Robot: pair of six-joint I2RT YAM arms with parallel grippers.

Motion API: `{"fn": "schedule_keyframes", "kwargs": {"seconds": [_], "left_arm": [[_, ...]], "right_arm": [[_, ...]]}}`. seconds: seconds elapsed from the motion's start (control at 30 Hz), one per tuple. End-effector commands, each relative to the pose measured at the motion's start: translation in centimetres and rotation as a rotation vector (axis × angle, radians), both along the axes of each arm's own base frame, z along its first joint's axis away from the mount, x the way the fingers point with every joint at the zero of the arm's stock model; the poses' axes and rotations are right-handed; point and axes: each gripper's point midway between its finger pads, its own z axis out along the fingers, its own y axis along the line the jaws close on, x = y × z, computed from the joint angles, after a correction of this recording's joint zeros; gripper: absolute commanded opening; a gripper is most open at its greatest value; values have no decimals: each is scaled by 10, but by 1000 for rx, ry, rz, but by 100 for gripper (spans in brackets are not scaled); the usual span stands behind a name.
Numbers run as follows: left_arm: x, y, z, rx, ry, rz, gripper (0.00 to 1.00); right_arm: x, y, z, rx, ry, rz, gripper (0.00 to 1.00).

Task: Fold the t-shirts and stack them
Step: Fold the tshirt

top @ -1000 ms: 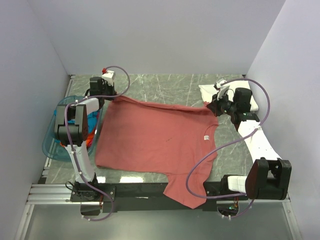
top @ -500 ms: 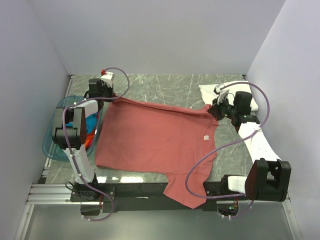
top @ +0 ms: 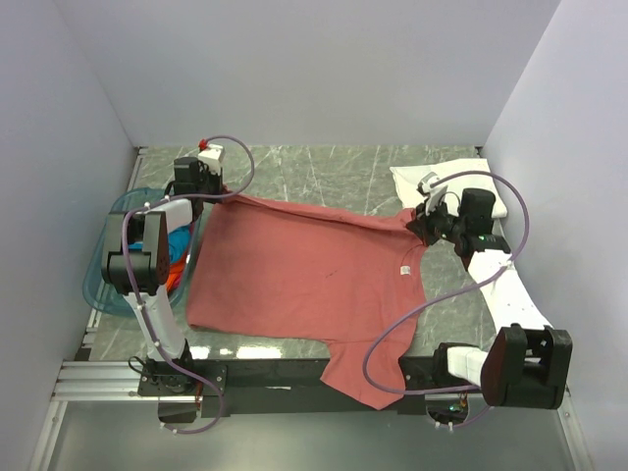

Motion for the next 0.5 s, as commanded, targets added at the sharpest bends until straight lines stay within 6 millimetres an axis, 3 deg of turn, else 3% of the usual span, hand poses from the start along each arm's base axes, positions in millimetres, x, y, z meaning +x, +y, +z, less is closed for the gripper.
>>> {"fn": "schedule_keyframes", "kwargs": {"seconds": [0.0, 0.47], "left_arm": [[5, 1, 37, 12, -102, 2, 19], [0, 5, 38, 20, -113, 24, 20]], "right_arm": [[-7, 0, 9, -14, -49, 31, 0], [-18, 3, -2, -23, -35, 56, 0]]}}
